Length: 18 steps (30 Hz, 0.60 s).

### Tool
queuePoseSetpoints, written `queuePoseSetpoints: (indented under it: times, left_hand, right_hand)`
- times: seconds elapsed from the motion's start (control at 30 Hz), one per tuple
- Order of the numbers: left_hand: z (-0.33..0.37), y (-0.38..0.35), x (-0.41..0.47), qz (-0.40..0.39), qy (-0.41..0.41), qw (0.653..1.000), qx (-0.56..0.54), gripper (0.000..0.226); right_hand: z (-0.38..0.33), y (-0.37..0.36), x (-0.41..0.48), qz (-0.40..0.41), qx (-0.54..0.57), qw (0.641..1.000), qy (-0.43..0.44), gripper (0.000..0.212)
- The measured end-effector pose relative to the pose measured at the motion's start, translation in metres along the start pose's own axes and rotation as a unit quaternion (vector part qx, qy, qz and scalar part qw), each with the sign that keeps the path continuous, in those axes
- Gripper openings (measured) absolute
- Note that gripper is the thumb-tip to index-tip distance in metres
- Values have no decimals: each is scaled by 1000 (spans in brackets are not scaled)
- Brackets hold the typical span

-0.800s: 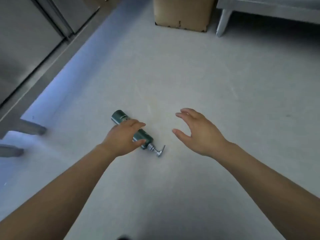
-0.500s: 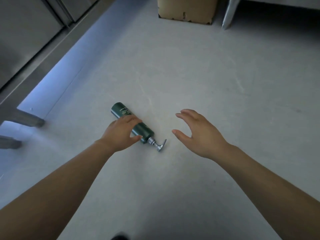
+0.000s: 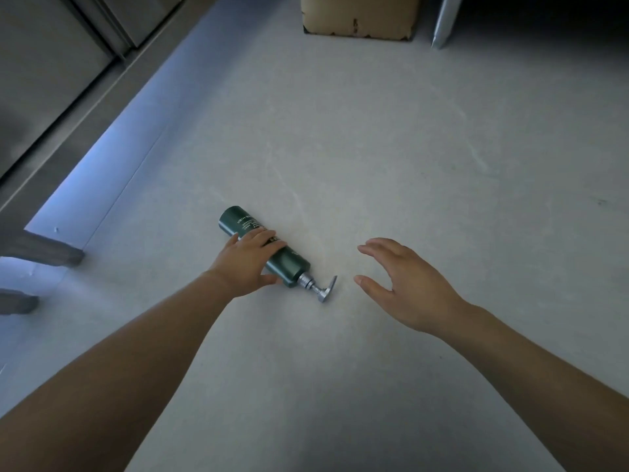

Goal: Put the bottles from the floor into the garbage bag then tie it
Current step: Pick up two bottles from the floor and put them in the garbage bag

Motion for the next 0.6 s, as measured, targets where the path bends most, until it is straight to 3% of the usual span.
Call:
queuePoseSetpoints:
  times: [0.6]
  left_hand:
    - [8,-16,-27,67,138,987,-41,55]
  right_hand:
    - [-5,-9,-11,-9,-12,1000,4,54]
Point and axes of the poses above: each hand's wrist, its own x-axis towards the middle knuckle, its own y-axis out of the back of the hand, z = x × y, the point moved 8 cm from there along x, towards the middle knuckle, and after that the axes turned 8 degrees about z, right-handed, at the moved point
